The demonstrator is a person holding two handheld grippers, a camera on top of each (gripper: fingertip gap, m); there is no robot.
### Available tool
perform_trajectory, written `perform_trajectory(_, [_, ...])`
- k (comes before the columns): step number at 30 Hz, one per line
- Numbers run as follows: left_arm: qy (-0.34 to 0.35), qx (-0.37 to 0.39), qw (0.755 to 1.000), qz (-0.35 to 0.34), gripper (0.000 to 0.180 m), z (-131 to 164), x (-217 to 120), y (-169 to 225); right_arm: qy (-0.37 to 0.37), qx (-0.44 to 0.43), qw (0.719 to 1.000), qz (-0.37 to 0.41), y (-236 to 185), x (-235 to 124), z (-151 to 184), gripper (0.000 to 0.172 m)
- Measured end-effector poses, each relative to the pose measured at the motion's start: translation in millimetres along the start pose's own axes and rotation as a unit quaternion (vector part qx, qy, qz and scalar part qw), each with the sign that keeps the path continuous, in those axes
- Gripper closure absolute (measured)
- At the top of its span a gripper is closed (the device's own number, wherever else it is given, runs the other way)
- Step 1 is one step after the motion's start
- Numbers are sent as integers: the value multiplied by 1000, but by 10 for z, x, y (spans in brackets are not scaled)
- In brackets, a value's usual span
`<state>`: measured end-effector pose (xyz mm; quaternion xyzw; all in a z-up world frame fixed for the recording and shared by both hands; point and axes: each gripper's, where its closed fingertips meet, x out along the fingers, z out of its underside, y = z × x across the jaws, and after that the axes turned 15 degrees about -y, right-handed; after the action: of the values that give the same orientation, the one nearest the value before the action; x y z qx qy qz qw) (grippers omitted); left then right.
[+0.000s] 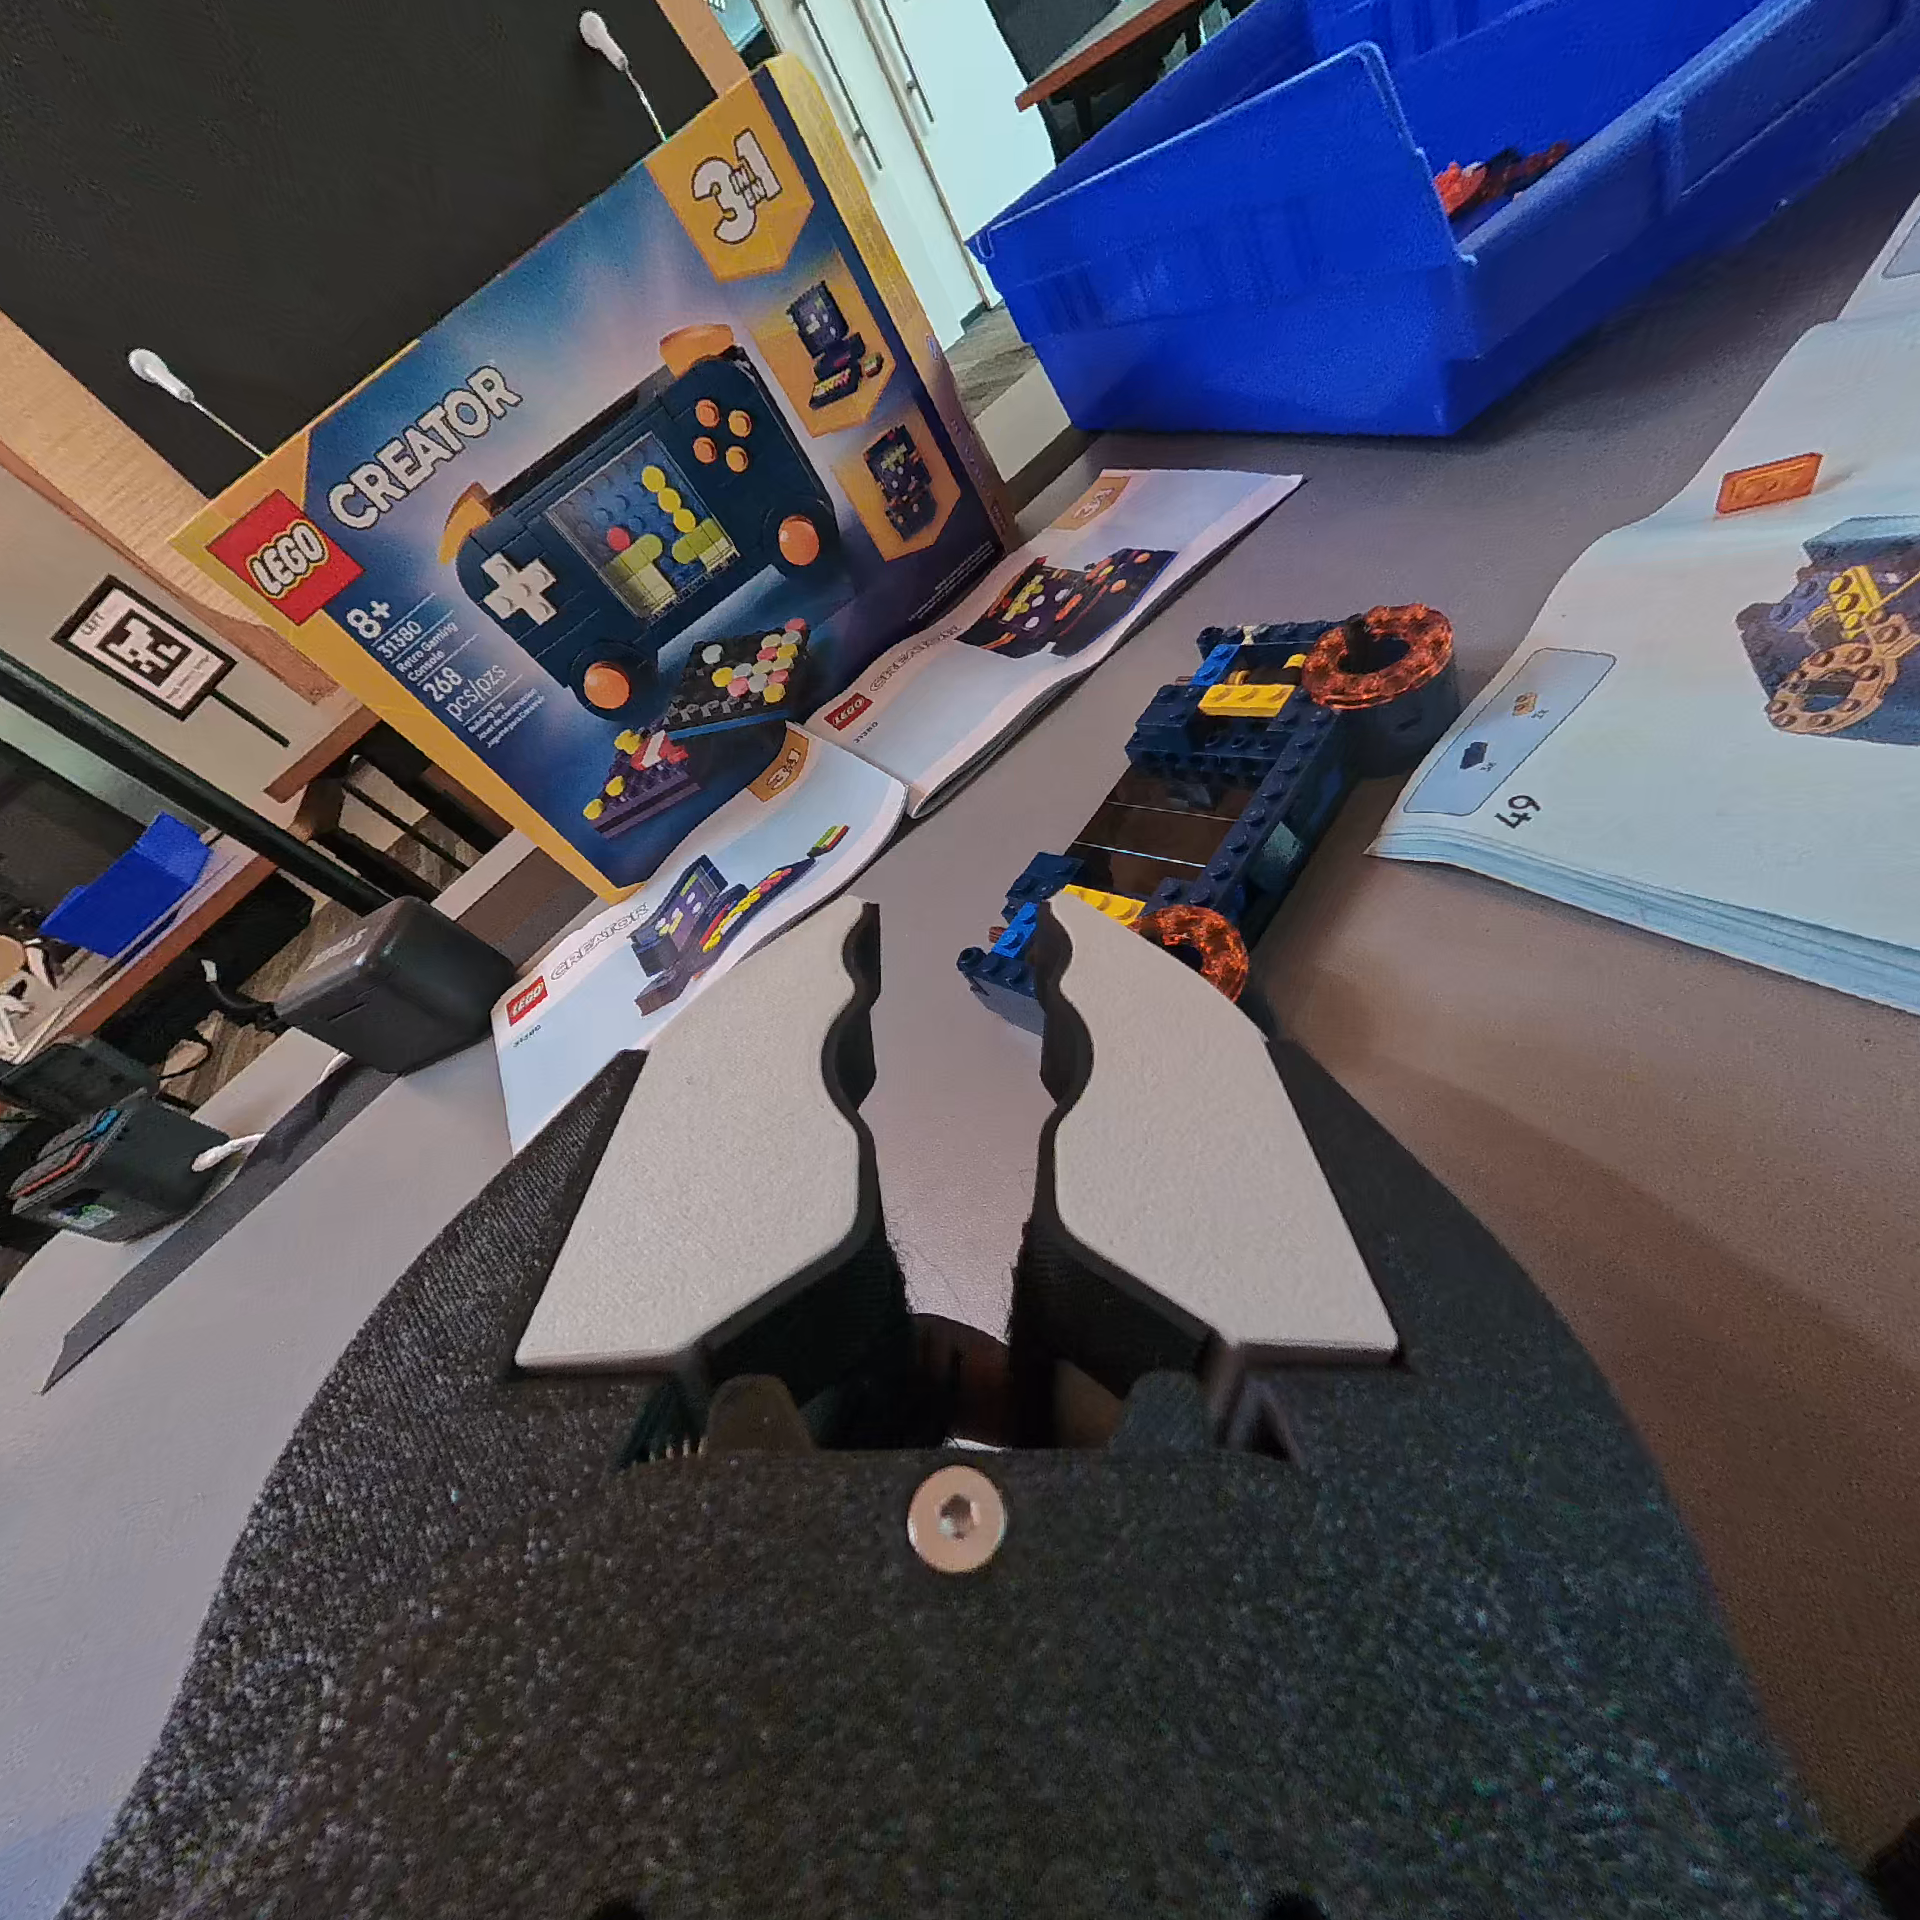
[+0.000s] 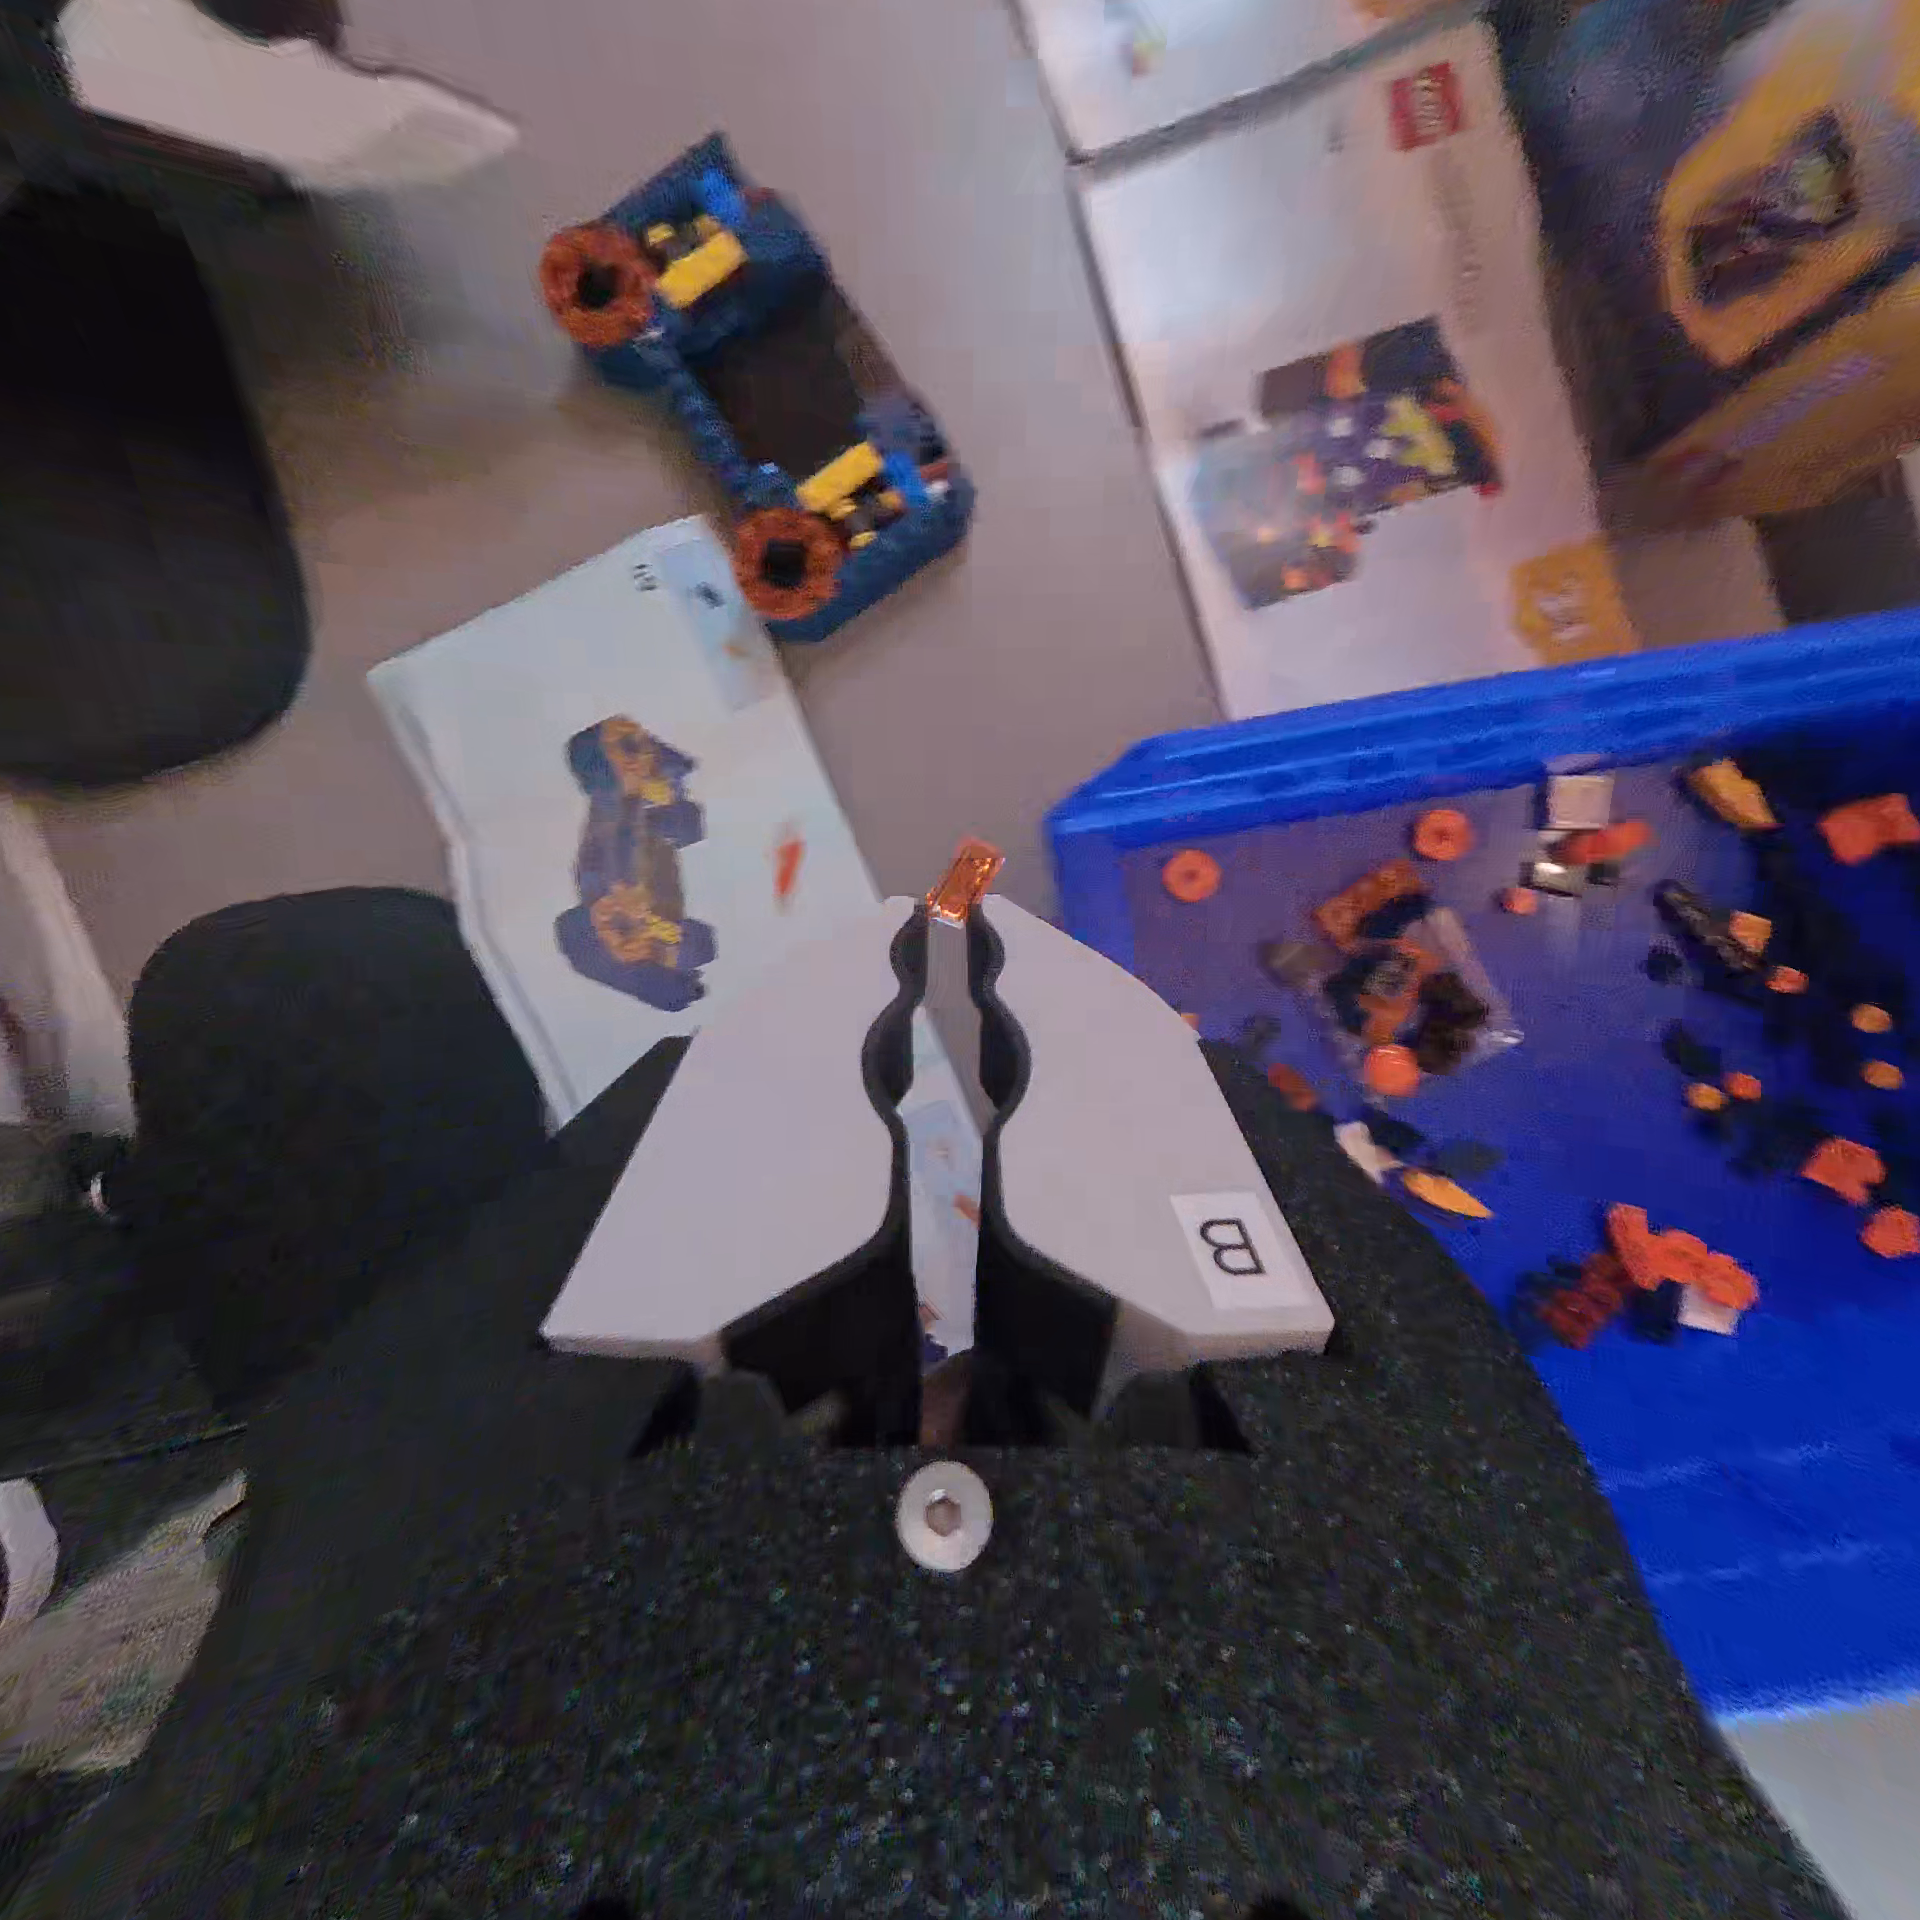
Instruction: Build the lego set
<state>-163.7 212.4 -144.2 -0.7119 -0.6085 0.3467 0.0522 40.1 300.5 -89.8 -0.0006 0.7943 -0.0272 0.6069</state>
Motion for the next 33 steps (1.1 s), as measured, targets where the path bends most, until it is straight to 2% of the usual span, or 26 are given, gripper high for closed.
perform_trajectory(2, [0, 2, 1000, 1, 153, -2, 1, 8, -13, -17, 1000, -19, -365, 230, 120, 165])
perform_trajectory(4, [0, 4, 1000, 2, 153, -6, 2, 19, -43, -7, 999, -29, -556, 542, 301, 165])
perform_trajectory(7, [-1, 7, 1000, 6, 153, -6, 9, 42, -85, 10, 996, -29, -628, 913, 528, 165])
perform_trajectory(9, [-1, 11, 1000, 7, 153, -9, 10, 56, -86, 18, 996, -35, -653, 1003, 557, 165])
perform_trajectory(20, [-5, 17, 1000, 6, 153, 3, 15, 64, -88, 24, 996, -23, -617, 1057, 546, 162])
perform_trajectory(33, [-8, 25, 1000, 1, 153, 7, 11, 61, -41, -7, 998, -37, -652, 979, 550, 156])
